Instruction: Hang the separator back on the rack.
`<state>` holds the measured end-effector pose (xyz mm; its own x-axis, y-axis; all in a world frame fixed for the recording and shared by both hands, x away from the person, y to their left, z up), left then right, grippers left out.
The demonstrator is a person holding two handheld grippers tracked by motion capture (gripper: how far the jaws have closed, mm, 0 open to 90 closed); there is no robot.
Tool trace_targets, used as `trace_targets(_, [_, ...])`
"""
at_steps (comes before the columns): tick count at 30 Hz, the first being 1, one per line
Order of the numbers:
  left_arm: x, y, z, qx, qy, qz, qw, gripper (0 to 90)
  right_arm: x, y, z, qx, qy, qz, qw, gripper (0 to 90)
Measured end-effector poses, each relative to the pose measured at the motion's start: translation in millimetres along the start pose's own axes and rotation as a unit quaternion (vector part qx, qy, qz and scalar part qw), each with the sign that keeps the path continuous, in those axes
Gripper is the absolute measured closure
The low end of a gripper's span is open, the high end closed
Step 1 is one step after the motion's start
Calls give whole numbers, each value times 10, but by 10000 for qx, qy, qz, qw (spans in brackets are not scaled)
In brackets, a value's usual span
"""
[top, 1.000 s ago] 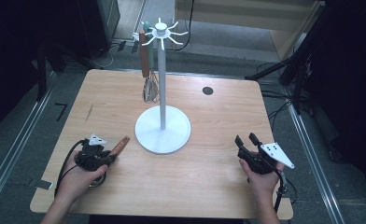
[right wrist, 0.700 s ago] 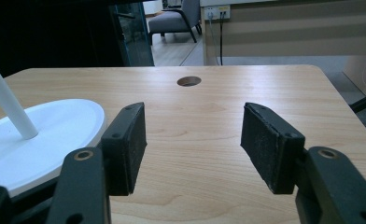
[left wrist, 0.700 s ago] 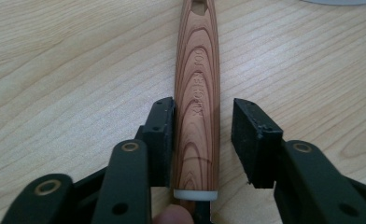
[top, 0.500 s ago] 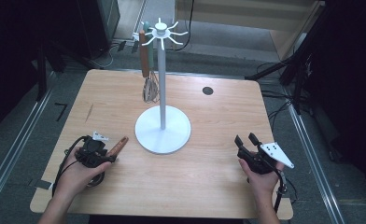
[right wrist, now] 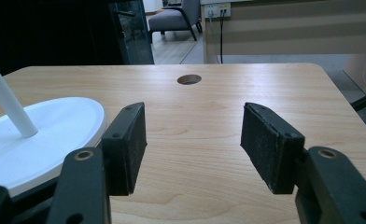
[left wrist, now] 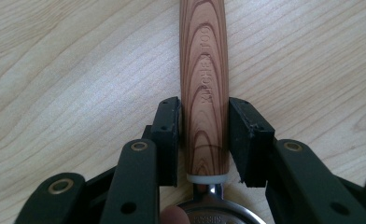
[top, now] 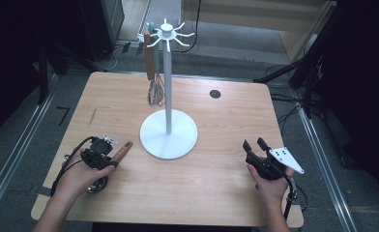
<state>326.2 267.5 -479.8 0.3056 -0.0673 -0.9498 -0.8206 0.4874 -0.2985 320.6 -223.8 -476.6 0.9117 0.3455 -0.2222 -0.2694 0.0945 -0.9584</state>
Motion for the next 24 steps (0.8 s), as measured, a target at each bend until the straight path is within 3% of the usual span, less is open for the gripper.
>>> trace_targets(11, [-7, -2, -38, 246, -51, -34, 9997, 702, 6, 6, 1, 52, -6, 26, 10000, 416])
trace_targets(15, [-9, 18, -48, 345, -88, -160, 9992, 705, 1, 0, -6, 51, 9, 11, 10000, 417])
trace_targets(20, [-11, 52, -26, 304, -159, -320, 9989, 706, 1, 1, -12, 61, 7, 11, 10000, 418])
trace_targets(24, [-45, 66, 13, 245, -27, -409, 9989, 706, -1, 0, -22, 66, 15, 6, 10000, 419])
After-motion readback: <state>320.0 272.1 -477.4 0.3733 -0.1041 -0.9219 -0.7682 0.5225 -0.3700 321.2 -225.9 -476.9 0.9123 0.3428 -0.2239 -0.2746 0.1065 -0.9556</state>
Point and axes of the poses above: each handheld gripper's, and its own axes: x roughly forward along the jaws, y roughly out of its underside, z roughly to its left, the point moved 3 cm from there along x, roughly forward along the jaws, and after that the axes turned 3 degrees about -y, right-handed, at the moved point
